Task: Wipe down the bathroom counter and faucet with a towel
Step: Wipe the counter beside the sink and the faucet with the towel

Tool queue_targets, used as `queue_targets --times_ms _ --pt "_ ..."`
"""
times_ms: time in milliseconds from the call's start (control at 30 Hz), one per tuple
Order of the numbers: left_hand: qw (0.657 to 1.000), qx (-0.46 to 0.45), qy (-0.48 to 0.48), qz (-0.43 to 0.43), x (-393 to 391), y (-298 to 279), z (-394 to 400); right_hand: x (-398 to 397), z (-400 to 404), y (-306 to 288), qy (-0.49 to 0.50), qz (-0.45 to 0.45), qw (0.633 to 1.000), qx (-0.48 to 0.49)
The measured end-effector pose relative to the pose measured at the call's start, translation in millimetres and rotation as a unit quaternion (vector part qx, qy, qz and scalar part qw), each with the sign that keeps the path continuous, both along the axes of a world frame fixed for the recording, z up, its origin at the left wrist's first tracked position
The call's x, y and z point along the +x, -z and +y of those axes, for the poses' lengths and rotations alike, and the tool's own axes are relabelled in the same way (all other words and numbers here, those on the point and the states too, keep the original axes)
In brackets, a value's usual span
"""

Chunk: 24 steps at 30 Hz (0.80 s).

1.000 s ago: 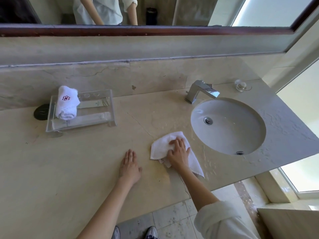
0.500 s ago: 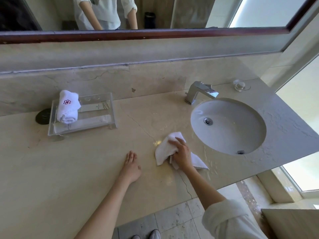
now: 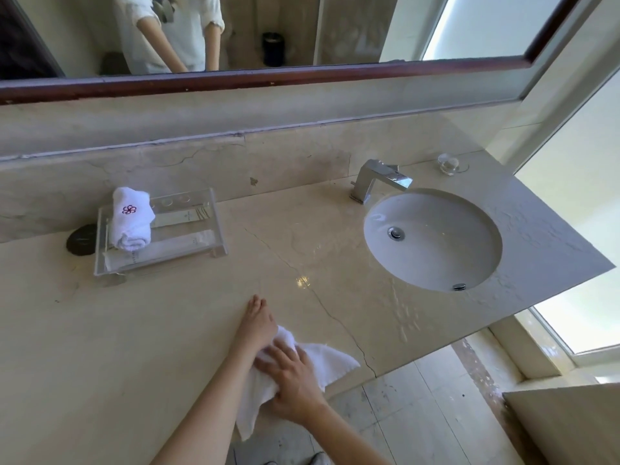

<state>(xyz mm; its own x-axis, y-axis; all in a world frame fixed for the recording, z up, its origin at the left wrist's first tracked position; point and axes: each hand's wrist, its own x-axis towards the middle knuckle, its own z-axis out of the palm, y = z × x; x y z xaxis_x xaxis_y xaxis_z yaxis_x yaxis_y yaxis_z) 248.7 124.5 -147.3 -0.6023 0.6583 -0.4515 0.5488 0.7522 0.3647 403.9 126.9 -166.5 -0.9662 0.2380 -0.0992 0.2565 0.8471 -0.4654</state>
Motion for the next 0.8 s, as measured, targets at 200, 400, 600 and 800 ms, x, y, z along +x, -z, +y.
queue_targets --times_ms 200,400,600,800 --pt "0.996 -0.067 -0.016 0.051 16.7 -8.8 7.7 0.9 12.4 -0.6 -0.043 -0.006 0.998 0.055" --pt "0.993 0.038 -0.094 0.064 7.3 -4.1 1.3 69.5 118.2 7.5 0.022 -0.018 0.998 0.062" --pt "0.966 0.174 -0.151 0.114 32.0 -2.5 9.2 118.9 223.1 -10.6 0.220 -0.039 0.972 0.077" --pt "0.957 0.202 -0.201 0.062 67.2 -12.6 29.3 82.2 152.8 -9.1 0.278 -0.007 0.959 0.050"
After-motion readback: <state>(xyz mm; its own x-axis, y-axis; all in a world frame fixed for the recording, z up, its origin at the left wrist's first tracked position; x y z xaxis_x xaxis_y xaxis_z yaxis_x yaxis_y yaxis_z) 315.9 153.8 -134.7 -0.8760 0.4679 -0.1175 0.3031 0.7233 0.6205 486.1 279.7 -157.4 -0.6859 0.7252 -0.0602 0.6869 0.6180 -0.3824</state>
